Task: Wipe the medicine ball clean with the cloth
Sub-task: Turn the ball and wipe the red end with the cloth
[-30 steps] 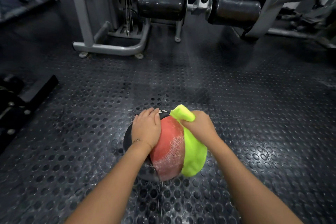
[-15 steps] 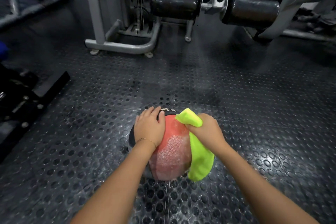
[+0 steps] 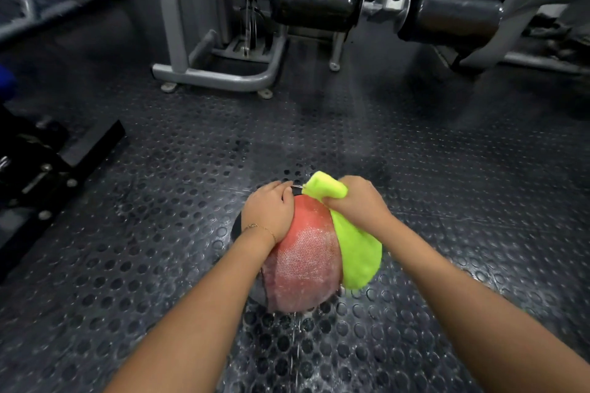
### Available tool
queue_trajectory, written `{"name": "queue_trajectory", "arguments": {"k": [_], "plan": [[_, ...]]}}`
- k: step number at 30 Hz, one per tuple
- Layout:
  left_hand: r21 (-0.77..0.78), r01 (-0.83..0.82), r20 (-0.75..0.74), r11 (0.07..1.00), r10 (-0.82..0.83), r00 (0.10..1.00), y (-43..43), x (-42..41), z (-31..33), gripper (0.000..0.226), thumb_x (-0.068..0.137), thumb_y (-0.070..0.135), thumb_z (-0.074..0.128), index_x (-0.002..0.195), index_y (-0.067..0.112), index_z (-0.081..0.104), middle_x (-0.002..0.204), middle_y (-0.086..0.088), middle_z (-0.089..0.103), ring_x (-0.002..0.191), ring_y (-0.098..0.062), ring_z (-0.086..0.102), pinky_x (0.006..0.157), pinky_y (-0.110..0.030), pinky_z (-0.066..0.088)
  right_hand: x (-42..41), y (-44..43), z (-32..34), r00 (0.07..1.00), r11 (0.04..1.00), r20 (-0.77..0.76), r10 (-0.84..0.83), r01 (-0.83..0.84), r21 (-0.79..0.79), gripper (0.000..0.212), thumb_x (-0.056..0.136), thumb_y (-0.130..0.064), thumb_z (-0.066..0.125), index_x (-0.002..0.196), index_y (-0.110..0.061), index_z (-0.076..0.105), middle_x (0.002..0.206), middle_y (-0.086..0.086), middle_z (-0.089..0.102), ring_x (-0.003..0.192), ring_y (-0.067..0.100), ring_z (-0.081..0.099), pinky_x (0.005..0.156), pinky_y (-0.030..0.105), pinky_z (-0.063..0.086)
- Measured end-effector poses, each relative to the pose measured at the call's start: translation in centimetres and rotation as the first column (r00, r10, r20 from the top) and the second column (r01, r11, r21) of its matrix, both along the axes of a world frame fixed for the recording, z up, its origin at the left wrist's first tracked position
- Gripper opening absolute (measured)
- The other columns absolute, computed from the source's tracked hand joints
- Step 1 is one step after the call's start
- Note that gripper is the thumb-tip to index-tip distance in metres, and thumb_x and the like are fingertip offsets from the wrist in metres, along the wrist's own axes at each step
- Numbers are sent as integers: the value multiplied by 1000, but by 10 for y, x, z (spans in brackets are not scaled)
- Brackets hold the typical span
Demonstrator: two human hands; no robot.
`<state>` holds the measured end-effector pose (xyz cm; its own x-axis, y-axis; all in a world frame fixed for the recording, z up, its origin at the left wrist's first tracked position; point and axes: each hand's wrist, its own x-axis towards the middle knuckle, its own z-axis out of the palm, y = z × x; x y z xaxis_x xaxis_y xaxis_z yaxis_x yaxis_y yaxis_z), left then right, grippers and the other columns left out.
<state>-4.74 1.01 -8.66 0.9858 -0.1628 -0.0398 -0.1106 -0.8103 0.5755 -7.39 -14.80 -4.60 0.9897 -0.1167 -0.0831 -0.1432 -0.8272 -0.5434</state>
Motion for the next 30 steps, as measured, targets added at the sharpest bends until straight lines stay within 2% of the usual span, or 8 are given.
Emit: {"name": "queue_trajectory", "arguments": {"k": [7,11,14,18,22,24,27,30], "plan": [[-17,34,-1,999,-34,999,3,8,0,41,100,30,26,130,30,55,141,7,49,129,-14,44,103,-29,36,-15,-7,2,977,977,-21,210,-210,-21,29,73,-37,71,64,-23,47,77,-1,54,83,27,59,72,41,47],[-21,125,-15,992,-125,992,3,11,0,40,100,30,28,130,32,54,141,10,48,131,-12,42,103,-27,34,10,-16,-1,995,994,-19,94,-95,-61,20,75,-30,70,77,-14,58,88,9,63,90,29,60,73,39,45],[-5,121,-45,993,-121,992,4,14,2,40,100,32,26,126,37,56,139,13,50,127,-13,45,97,-30,40,-11,-18,-12,998,998,46,45,-47,48,23,75,-33,71,76,-13,59,84,9,60,84,28,58,72,39,44],[-6,133,-79,991,-133,988,6,22,7,40,100,34,24,126,39,56,140,11,50,126,-16,47,96,-32,41,-52,-20,-23,983,958,114,145,-168,231,26,67,-41,73,66,-22,55,70,-5,49,68,15,50,65,34,38],[-21,157,-79,987,-158,984,2,22,9,40,101,34,25,127,35,56,140,8,50,127,-18,47,98,-32,39,-19,-27,-28,991,978,134,-4,-24,208,21,75,-20,75,82,-4,63,81,7,57,79,20,52,66,32,33],[-12,134,-84,991,-134,987,-2,24,7,40,100,33,26,125,37,57,138,6,53,125,-19,49,96,-32,41,-20,-28,-32,992,964,111,-67,36,264,13,76,-16,73,80,-12,61,84,9,58,81,19,51,65,29,31],[-29,83,-99,996,-86,991,-4,32,6,40,99,31,27,123,37,59,135,4,56,122,-21,51,93,-31,42,-54,-20,-44,983,936,140,-122,67,347,22,73,-21,73,71,-27,52,79,0,56,75,15,52,64,25,36],[-26,70,-98,997,-72,993,-5,33,8,40,100,31,27,124,35,58,136,2,55,123,-23,50,94,-32,41,-70,-13,-55,955,858,156,-251,145,494,17,74,-26,70,87,-23,60,85,-5,61,77,7,56,65,7,40]]}}
